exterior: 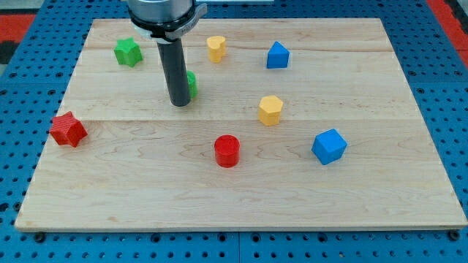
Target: Slightly move the green circle below the yellow heart
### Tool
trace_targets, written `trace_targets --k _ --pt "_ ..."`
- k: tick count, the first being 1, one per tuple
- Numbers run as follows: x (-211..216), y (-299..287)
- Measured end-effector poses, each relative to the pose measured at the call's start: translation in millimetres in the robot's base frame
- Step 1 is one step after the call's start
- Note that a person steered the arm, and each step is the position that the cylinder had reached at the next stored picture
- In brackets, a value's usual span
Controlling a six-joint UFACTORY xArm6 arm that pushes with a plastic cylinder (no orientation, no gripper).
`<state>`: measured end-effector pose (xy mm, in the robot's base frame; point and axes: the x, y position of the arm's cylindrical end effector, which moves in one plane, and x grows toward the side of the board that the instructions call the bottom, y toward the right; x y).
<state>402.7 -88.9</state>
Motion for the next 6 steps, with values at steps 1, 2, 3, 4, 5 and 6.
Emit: trace_targets --k 1,2,3,4,5,6 --pt "4 -48" --pt "-18 -52" --pt "-20 -5" --pt "-20 25" --pt "-11 9" --pt "63 -33"
